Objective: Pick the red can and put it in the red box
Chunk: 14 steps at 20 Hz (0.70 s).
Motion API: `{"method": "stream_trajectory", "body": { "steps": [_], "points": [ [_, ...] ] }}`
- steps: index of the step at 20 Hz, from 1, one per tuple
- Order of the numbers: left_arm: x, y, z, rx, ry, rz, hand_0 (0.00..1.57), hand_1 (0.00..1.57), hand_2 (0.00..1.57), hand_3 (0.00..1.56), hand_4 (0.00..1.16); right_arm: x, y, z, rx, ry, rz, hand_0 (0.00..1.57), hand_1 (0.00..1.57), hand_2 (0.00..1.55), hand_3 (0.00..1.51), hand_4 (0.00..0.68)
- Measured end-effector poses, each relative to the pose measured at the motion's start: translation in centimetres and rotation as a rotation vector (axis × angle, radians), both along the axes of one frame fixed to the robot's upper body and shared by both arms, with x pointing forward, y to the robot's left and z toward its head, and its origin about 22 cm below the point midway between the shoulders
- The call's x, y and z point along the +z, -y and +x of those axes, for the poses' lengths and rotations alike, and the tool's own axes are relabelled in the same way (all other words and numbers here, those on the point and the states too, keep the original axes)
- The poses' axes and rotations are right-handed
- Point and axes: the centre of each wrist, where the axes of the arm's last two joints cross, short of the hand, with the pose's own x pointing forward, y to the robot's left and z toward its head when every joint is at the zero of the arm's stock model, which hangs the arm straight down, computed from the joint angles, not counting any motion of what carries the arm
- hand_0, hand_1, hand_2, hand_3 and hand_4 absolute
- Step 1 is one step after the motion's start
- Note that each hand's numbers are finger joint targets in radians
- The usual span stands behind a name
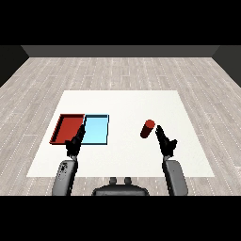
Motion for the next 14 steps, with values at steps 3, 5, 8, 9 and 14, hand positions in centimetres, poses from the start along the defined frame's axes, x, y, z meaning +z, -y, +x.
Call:
{"method": "stream_trajectory", "body": {
  "steps": [3, 5, 8, 9, 14],
  "points": [
    [0.1, 0.0, 0.1, 0.0, 0.011, -0.001, 0.0, 0.0, 0.0, 0.0, 0.0, 0.3, 3.1, 0.3, -0.007, 0.014, -0.007, 0.0, 0.0, 0.0, 0.0, 0.0],
    [0.3, -0.1, 0.2, 0.0, 0.025, -0.002, 0.0, 0.0, 0.0, 0.0, 0.0, 0.8, 6.6, 0.4, -0.016, 0.032, -0.015, 0.0, 0.0, 0.0, 0.0, 0.0],
    [2.0, 0.2, 0.7, -0.011, 0.193, -0.046, 0.0, 0.0, 0.0, 0.0, 0.0, 2.5, 9.5, 0.9, 0.002, 0.157, 0.0, 0.0, 0.0, 0.0, 0.0, 0.0],
    [2.4, 0.1, 0.8, -0.012, 0.253, -0.063, 0.0, 0.0, 0.0, 0.0, 0.0, 3.0, 10.4, 0.8, 0.012, 0.204, 0.01, 0.0, 0.0, 0.0, 0.0, 0.0],
    [1.8, 0.2, 0.3, -0.022, 0.434, -0.107, 0.0, 0.0, 0.0, 0.0, 0.0, 2.8, 13.9, 0.7, 0.053, 0.334, 0.051, 0.0, 0.0, 0.0, 0.0, 0.0]
  ]
}}
